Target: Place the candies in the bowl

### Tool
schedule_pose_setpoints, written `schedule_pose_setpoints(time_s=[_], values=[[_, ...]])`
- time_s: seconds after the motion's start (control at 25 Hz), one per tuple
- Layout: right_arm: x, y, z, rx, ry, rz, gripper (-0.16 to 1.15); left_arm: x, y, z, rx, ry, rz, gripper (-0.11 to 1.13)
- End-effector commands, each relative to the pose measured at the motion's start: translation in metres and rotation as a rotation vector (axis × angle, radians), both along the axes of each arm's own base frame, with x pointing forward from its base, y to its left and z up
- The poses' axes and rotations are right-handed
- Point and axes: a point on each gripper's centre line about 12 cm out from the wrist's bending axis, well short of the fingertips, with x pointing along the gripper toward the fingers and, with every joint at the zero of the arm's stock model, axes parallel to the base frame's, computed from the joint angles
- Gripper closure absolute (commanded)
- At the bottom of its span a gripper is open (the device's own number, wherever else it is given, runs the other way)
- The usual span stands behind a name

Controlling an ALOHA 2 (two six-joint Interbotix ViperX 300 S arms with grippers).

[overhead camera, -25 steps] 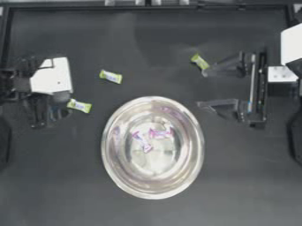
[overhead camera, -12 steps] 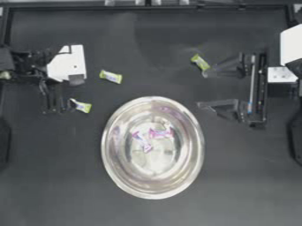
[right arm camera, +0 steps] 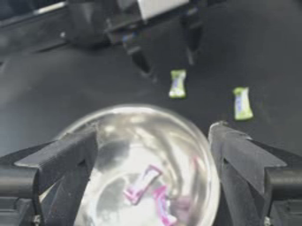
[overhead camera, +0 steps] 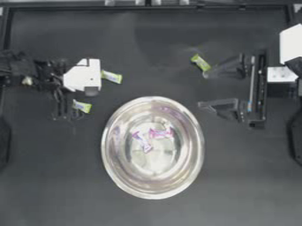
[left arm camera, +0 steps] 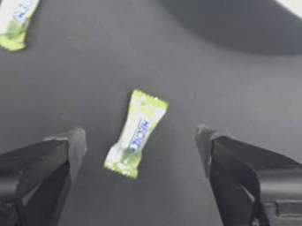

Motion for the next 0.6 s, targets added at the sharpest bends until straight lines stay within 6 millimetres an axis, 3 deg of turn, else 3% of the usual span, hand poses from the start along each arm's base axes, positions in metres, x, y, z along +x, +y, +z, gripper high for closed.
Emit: schedule_pose_setpoints(time_s=[0.04, 0.6], values=[[0.000, 0.000, 0.007, 0.007, -0.032, -0.001, -0.03, 0.002, 0.007, -0.001, 0.010, -0.003, -0.008, -0.01], [0.004, 0.001, 0.007, 0.008, -0.047, 0.010, -0.03, 0.002, 0.014, -0.029, -0.003, 0.039, 0.003, -0.01]])
